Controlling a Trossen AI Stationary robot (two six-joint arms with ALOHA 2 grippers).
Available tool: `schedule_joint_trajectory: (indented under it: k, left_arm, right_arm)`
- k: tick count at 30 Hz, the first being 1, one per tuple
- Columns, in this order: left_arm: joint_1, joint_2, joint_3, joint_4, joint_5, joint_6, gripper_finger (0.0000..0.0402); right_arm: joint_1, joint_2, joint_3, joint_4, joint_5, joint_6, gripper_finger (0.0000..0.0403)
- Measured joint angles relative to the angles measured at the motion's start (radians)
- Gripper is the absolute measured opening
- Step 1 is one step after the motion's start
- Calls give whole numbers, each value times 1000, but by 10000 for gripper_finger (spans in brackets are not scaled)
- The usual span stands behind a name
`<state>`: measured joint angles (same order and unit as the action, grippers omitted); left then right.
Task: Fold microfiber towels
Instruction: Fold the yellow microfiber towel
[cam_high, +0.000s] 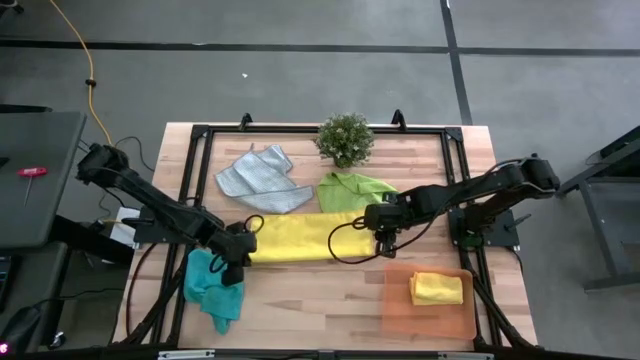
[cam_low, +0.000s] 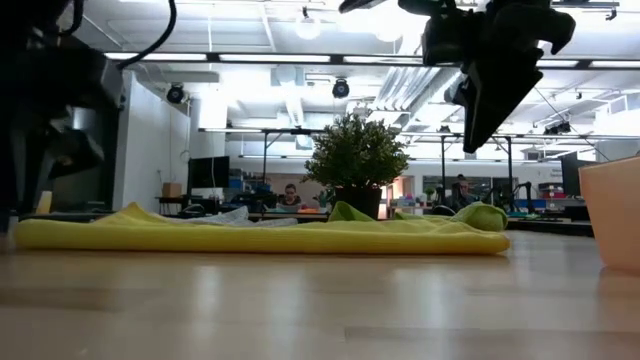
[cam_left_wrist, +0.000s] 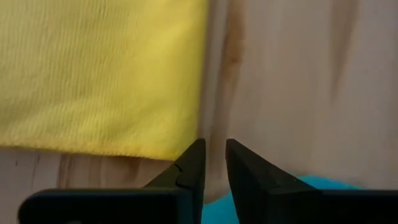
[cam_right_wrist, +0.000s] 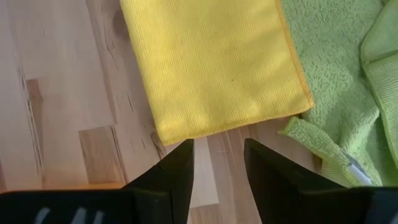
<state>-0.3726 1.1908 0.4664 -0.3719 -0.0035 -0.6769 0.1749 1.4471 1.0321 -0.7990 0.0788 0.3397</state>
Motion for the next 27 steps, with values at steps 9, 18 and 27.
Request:
schedule_joint_trajectory:
  k: [9,18,27]
  left_arm:
    - [-3,70,68,-23,-64,67,127]
    - [-3,70,147,-138,-123,158,132]
    - [-68,172,147,-129,-195,196,132]
  right_arm:
    - [0,0,0,3,0,0,131]
    - [0,0,0,3,1,0,131]
    - [0,0,0,7,2,16,131]
